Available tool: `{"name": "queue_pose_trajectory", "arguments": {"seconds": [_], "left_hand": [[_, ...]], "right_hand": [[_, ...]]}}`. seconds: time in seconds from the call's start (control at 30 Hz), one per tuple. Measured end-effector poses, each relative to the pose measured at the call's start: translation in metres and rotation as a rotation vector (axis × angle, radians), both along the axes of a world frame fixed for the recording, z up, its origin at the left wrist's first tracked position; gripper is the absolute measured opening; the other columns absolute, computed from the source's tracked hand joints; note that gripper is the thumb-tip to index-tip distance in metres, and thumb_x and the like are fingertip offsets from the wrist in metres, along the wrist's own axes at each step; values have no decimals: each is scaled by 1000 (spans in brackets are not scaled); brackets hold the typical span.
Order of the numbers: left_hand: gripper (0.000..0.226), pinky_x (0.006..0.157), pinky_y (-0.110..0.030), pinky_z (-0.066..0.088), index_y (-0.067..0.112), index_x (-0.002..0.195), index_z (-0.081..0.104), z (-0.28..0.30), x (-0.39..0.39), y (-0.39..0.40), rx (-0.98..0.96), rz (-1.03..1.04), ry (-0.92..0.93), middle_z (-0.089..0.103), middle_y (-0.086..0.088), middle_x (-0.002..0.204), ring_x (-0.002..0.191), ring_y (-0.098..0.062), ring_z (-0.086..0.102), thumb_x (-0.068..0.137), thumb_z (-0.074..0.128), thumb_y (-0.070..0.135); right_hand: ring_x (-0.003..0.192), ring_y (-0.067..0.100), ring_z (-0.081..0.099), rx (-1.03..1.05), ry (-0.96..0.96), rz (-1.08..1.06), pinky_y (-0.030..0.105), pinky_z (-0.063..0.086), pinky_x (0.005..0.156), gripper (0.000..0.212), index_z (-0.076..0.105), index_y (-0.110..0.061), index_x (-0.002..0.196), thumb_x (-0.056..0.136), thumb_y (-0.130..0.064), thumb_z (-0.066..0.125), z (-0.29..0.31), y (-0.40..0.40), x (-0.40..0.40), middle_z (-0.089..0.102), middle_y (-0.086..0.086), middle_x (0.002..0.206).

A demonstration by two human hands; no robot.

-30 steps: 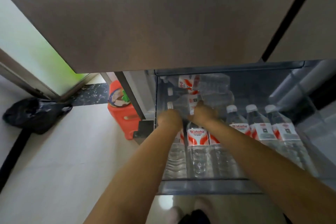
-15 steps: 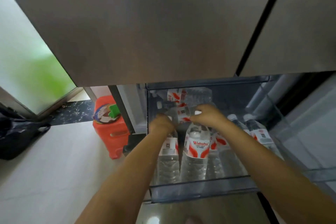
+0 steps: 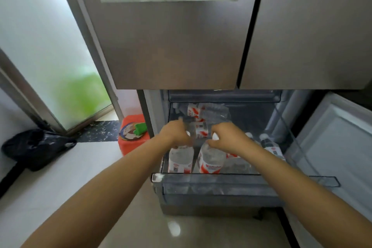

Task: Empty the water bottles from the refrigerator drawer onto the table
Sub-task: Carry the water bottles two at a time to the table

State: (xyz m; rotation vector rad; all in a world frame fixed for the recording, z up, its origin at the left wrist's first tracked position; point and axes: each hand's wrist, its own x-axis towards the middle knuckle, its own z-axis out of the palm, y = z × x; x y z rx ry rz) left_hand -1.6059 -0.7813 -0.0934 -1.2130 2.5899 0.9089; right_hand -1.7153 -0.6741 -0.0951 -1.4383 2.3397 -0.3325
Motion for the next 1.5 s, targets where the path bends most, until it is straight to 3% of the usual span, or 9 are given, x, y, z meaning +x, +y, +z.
{"name": "queue_pose_trajectory", "arguments": {"seconds": [0.2,0.43,0.53,0.63,0.73,0.87,1.13,1.33,1.5], "left_hand": [[37,47,-16,47,2,114,60,34,45,43,-158,243,209,64,-16,114,65,-16,57,80,69,13],[21,64,-23,37,8,101,62,114,116,98,-480,490,412,49,-4,94,85,-20,44,81,60,12],[24,56,-19,36,6,105,63,131,161,122,-499,605,348,52,-6,95,86,-19,45,83,53,5],[26,70,-23,40,5,104,66,133,214,149,-483,631,233,63,-11,107,86,-18,46,83,50,4],[18,75,-29,45,6,90,65,123,281,176,-427,688,113,58,-8,85,84,-20,48,81,50,1],[26,56,-19,35,16,59,46,119,388,227,-380,837,64,43,1,65,70,-15,44,78,52,-1],[27,52,-16,29,18,61,44,127,603,340,-446,1064,-84,42,6,65,60,-7,38,81,53,3],[16,56,-18,36,13,67,50,124,736,407,-457,1297,-173,43,4,68,70,-13,46,80,57,7],[10,56,-16,38,9,74,54,108,830,438,-421,1514,-164,47,-1,71,60,-10,43,83,58,8]], "right_hand": [[103,31,57,-266,237,85,32,41,75,32,63,-5,105,87,-31,58,59,22,20,57,14,111],[81,22,47,-516,275,162,23,30,53,28,66,-5,102,81,-24,62,133,49,77,59,10,96],[82,23,54,-533,202,271,26,45,64,29,66,-4,101,81,-24,63,147,57,120,67,12,103],[89,24,56,-475,137,429,33,46,75,29,67,-3,101,81,-25,64,147,69,172,66,12,106],[109,27,56,-386,129,647,31,45,84,31,67,-5,109,85,-24,60,134,82,232,63,12,118],[110,26,56,-338,79,878,24,37,75,25,68,-10,105,85,-21,60,121,103,331,64,12,115],[109,22,55,-212,-56,1154,30,44,87,44,61,-8,113,82,-38,66,114,159,565,60,7,123],[64,13,51,-135,-254,1301,16,40,48,43,58,-6,117,79,-23,72,113,195,708,56,8,103],[63,11,49,-139,-269,1416,15,40,49,38,61,-4,113,79,-17,72,107,208,820,52,4,95]]}}
